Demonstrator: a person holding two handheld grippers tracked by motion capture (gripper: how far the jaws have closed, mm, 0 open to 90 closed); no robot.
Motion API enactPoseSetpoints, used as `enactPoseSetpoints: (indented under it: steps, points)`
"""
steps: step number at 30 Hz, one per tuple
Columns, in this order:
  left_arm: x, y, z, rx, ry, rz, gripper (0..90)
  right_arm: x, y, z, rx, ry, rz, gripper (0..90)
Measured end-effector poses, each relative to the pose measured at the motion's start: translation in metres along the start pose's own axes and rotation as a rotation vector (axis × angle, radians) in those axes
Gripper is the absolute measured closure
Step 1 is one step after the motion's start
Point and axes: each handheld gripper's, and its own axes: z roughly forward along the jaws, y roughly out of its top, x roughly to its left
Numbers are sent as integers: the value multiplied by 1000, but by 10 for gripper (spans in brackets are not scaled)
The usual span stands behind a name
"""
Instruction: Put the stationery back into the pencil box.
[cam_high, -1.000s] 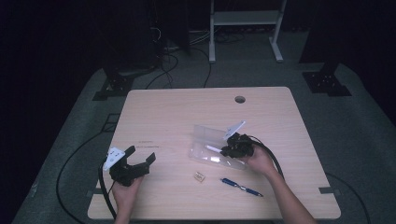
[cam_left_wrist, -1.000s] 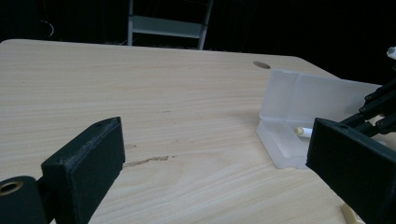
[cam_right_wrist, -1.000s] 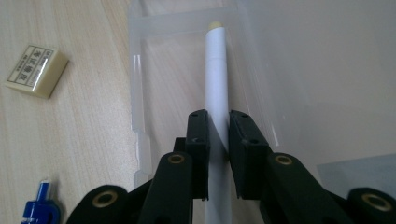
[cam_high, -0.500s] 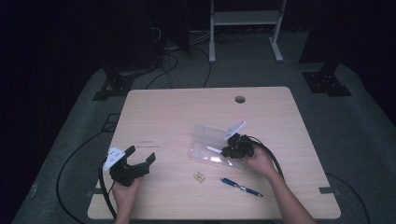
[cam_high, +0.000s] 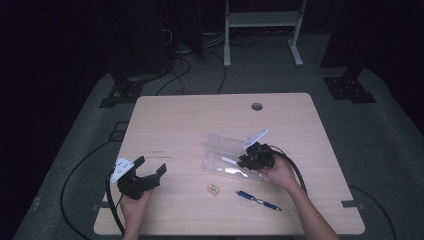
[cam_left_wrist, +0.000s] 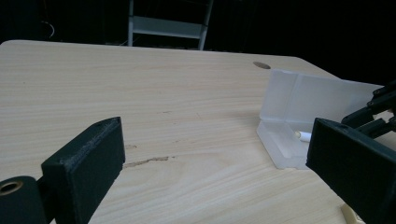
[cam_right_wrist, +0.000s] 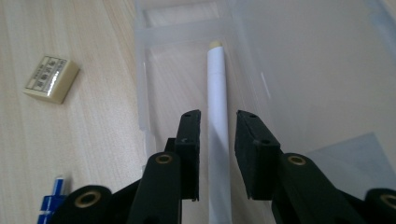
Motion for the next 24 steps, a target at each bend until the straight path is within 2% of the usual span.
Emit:
enactPoseSetpoints:
  steps: [5,11,15,24]
  points:
    - [-1,0,1,2,-2,-4,34,4,-5,-14,-54,8,12,632]
    - [-2,0,1,4,-1,1,34,10,-12,-24,-46,12,9,587]
    - [-1,0,1,5,-1,1,34,12,-17,-29,-63,25,22,525]
    - [-2,0,1,6,-2,4,34,22,-31,-41,-94,25,31,466]
